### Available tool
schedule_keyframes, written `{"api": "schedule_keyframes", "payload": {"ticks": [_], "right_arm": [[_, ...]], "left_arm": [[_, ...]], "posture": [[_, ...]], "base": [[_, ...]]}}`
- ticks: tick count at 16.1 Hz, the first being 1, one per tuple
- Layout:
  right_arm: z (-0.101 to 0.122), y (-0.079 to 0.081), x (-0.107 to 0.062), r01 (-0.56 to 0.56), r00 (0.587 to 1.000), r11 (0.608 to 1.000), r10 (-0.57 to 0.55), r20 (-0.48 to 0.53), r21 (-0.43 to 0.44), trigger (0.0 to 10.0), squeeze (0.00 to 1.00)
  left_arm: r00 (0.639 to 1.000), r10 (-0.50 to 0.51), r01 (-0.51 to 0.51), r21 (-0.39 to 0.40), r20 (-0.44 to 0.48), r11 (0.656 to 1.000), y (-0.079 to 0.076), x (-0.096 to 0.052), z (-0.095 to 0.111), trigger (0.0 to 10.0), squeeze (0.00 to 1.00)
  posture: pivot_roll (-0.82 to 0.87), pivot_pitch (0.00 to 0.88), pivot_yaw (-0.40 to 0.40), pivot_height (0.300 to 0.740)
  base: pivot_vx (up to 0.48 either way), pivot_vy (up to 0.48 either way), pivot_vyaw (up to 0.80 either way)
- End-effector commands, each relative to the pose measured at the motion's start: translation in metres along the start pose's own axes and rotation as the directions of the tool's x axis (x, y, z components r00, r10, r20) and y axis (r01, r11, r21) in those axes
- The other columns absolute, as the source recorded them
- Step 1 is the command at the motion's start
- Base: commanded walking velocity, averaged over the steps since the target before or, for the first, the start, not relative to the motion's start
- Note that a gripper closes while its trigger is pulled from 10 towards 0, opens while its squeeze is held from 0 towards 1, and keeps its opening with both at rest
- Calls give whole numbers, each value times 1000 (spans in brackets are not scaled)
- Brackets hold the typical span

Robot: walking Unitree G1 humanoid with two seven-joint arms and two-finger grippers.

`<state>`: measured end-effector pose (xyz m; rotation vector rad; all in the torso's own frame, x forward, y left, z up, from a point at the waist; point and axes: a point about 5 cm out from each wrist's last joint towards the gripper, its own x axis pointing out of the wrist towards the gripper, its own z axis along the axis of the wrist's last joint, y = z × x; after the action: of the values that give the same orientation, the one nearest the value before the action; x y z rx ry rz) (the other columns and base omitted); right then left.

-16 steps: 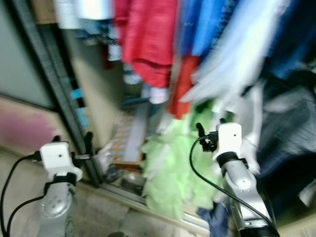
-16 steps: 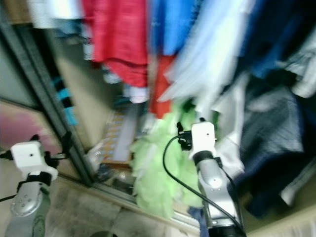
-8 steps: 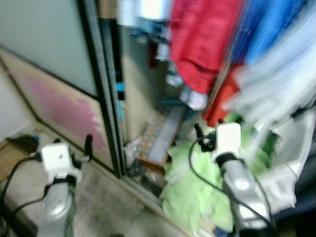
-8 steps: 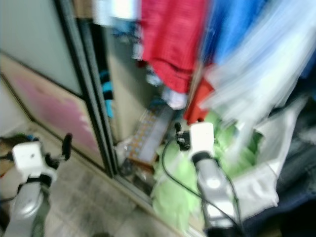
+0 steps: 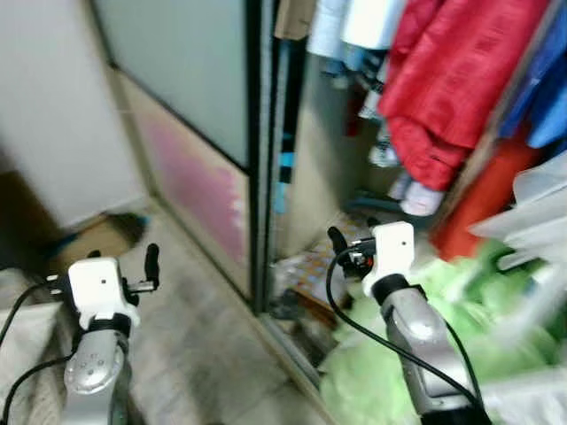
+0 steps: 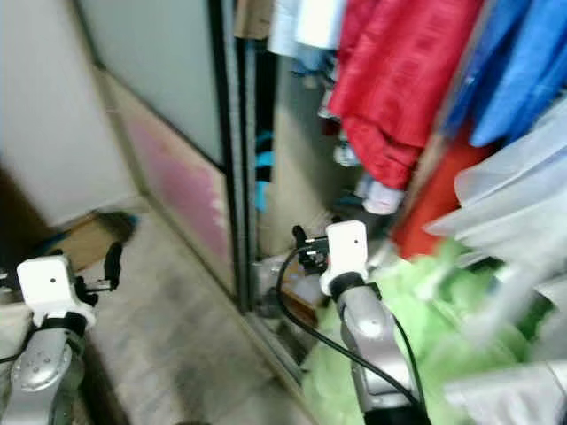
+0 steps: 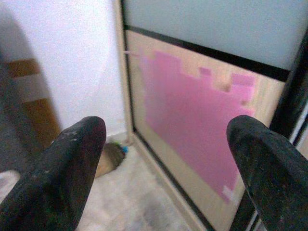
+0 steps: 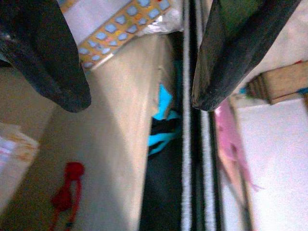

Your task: Clean up the room

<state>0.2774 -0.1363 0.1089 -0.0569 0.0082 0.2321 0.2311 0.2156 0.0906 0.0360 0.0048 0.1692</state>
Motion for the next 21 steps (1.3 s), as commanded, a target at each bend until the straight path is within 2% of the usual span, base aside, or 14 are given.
{"api": "schedule_keyframes", "payload": {"ticks": [1, 5, 8, 9, 14, 16, 21], "right_arm": [[-1, -6, -1, 15, 1000, 1000, -15, -5, 3, 10000, 0], [1, -12, -3, 67, 998, 998, -66, 13, -9, 10000, 0], [-2, -34, -15, 240, 971, 971, -240, -5, 9, 10000, 0], [-4, -36, -17, 259, 966, 966, -259, -11, 17, 10000, 0], [-9, -38, -17, 291, 957, 957, -291, -21, 8, 10000, 0], [-9, -37, -15, 288, 957, 958, -288, -26, -8, 10000, 0], [-9, -40, -20, 305, 952, 952, -305, -35, 0, 10000, 0]], "left_arm": [[1000, -8, 8, 6, -9, 1000, -3, 0, -1, 10000, 0], [1000, 3, -3, 24, -8, 1000, -1, -1, -1, 10000, 0], [997, -67, 66, -43, -31, 997, -6, -9, -1, 10000, 0], [997, -74, 73, -33, -30, 997, -8, -11, -1, 10000, 0], [991, -134, 133, -27, -25, 991, -21, -18, 2, 10000, 0], [989, -144, 142, -44, -38, 989, -21, -22, 1, 10000, 0], [984, -167, 162, -71, -57, 984, -21, -27, 2, 10000, 0]], "posture": [[-24, 0, -46, 740], [-22, 0, -40, 740], [-22, 0, -28, 740], [-25, 0, -16, 740], [3, 0, -37, 740], [-1, 0, -27, 740], [-16, 0, -20, 740]], "base": [[0, 0, 800], [0, 0, 800], [0, 0, 800], [0, 0, 800], [0, 0, 128], [0, 0, 0], [0, 0, 731]]}}
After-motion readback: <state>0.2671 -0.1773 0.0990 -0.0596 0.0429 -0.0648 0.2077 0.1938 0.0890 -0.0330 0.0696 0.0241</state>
